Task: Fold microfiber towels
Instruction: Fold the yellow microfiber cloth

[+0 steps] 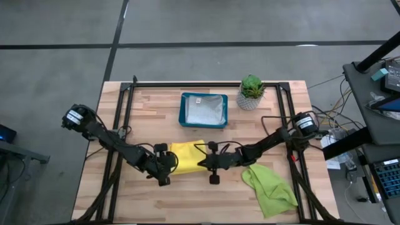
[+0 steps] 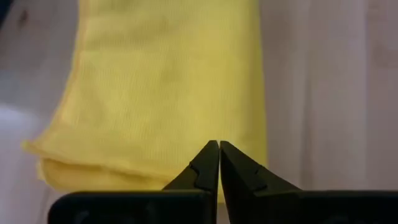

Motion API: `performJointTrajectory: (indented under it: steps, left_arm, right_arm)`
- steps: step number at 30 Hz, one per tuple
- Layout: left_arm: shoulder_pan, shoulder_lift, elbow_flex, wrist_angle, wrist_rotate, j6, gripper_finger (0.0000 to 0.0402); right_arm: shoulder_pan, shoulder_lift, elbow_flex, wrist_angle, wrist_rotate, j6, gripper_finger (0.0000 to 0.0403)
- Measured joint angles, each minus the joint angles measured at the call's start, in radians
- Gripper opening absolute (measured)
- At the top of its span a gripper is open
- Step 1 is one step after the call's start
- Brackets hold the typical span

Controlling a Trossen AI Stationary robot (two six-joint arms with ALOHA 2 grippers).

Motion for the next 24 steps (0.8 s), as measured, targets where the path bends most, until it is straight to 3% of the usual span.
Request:
performJointTrajectory:
  steps: [4, 13, 24]
  left_arm:
    - [0.001, 0.015, -0.041, 0.064, 0.010, -0.010, 0.0000]
    - [0.000, 0.039, -0.176, 0.315, 0.146, -0.117, 0.0000]
    - [0.006, -0.047, -0.167, 0.204, 0.247, -0.092, 0.0000]
  right_arm:
    - [-0.006, 0.069, 0.000, 0.090, -0.002, -0.028, 0.0009]
    - [-0.011, 0.145, 0.000, 0.056, -0.061, 0.086, 0.0009]
    - [-0.011, 0.134, 0.001, 0.023, -0.063, 0.090, 0.0009]
